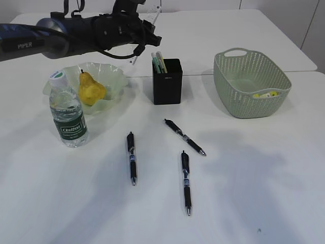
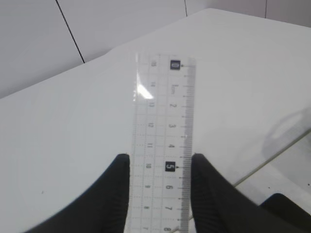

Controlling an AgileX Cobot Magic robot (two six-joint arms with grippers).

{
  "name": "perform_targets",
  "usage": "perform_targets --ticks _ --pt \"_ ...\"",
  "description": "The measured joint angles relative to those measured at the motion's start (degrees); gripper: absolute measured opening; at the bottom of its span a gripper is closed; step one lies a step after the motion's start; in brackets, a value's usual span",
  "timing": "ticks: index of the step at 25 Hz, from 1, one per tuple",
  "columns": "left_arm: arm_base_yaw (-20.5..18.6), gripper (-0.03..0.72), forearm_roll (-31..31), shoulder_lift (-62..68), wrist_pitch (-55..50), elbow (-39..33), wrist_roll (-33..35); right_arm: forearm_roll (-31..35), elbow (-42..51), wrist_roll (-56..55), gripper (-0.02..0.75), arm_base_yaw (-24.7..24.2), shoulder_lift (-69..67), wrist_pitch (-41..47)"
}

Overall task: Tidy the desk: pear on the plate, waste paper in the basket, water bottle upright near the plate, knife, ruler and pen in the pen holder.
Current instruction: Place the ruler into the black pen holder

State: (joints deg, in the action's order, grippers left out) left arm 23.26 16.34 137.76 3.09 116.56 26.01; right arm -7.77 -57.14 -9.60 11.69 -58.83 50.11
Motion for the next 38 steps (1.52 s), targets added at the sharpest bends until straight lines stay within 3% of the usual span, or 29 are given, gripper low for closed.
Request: perform_targets --ticks 11,26,38 --pt "-0.2 0.269 0.2 2.6 7.8 0.0 -3.8 -0.5 0.0 0.0 0.28 0.0 0.0 -2.0" --pt "-0.2 0.269 0.1 2.6 12.7 0.0 -25.3 -0.6 0.0 0.0 0.28 0.0 0.0 -3.0" --pt "0.4 0.269 0.0 2.6 12.9 0.0 -29.5 -0.6 0.0 0.0 0.279 0.0 -1.6 -4.3"
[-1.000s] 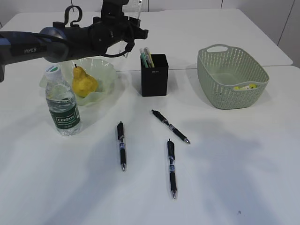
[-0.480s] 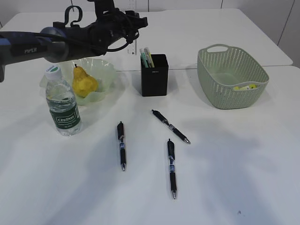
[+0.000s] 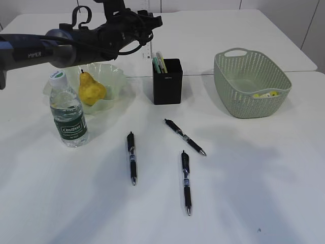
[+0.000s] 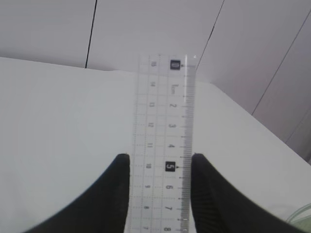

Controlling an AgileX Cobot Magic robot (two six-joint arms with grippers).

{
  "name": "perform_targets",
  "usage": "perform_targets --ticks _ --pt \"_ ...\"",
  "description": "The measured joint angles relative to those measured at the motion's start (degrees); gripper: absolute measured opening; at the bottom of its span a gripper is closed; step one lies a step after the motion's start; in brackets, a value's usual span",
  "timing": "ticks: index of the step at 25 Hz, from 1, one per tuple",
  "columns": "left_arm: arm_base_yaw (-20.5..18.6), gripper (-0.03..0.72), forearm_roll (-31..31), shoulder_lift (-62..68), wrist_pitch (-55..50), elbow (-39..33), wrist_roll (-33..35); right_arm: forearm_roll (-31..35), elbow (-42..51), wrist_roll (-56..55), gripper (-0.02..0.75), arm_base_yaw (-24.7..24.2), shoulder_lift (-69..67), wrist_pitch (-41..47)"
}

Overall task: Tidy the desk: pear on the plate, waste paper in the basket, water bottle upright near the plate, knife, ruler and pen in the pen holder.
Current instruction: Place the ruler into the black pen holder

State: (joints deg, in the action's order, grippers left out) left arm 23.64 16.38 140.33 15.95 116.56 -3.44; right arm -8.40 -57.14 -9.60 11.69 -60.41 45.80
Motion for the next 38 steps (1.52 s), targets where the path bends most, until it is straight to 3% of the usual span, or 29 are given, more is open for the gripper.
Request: perform_targets --ticks 11,38 --pt "0.2 0.267 -0.3 -1.2 -0.1 0.0 -5.9 0.0 0.1 0.0 0.28 0.0 -2.6 -1.8" --pt "1.3 0.25 -2.4 -2.1 -3.5 0.0 -6.7 -1.1 0.1 0.0 0.28 0.0 -2.6 -4.4"
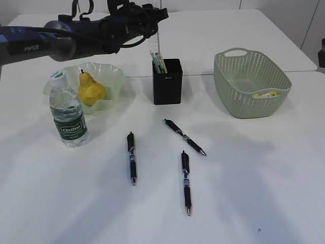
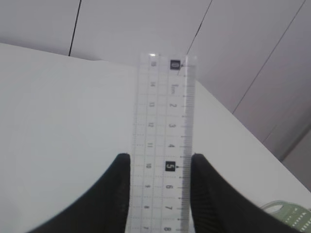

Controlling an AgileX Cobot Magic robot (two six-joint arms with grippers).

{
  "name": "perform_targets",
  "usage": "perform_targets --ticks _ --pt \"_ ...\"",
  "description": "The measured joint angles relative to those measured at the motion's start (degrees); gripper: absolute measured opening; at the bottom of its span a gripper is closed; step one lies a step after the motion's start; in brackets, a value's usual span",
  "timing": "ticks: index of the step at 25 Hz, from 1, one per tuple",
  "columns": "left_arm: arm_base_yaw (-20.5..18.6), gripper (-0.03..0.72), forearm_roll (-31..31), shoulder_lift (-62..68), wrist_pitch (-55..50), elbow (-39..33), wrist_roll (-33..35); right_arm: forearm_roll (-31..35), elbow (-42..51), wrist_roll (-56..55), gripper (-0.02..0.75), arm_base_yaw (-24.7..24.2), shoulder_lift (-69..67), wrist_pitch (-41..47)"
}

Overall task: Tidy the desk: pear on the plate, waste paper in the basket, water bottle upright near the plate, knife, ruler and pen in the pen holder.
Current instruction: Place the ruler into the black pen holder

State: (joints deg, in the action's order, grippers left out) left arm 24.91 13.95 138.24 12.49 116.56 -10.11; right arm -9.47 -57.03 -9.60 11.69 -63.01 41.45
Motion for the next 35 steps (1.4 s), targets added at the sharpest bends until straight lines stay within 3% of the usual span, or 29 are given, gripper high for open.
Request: perform_targets --ticks 23,35 --pt "0.0 0.249 -3.6 -2.1 -7.0 0.0 0.0 0.0 0.0 0.0 0.28 0.0 0.0 -1.9" --pt "-1.1 0.248 -17.5 -2.3 -10.2 0.0 0.0 -1.1 0.0 0.0 0.28 0.0 -0.6 -3.0"
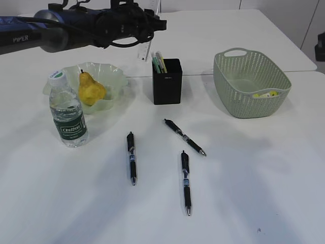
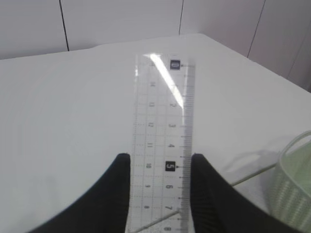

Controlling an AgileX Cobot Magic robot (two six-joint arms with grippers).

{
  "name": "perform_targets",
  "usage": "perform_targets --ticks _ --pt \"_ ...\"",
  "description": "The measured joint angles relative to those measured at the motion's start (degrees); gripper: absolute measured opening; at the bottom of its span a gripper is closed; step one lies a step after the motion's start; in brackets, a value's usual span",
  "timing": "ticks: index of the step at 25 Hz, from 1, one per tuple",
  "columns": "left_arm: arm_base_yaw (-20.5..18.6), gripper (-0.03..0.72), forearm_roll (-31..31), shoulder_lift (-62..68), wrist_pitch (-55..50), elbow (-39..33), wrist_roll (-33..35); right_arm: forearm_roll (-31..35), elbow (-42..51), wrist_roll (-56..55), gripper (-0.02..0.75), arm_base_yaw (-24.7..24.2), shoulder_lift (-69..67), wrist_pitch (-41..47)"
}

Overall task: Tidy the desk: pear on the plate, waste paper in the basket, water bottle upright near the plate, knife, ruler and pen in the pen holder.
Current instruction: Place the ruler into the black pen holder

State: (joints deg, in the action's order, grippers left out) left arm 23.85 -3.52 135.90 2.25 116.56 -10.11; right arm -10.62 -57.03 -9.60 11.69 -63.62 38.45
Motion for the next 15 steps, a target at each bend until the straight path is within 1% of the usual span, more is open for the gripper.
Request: perform_targets --ticks 7,15 --pt "-3.6 0.248 -2.9 0.0 -0.1 0.0 0.0 -0.3 0.0 0.0 0.28 0.0 -1.4 -0.4" --pt "-3.9 0.247 -3.5 3.6 3.8 0.0 0.0 -0.4 0.0 0.0 0.279 0.0 -1.8 -1.8"
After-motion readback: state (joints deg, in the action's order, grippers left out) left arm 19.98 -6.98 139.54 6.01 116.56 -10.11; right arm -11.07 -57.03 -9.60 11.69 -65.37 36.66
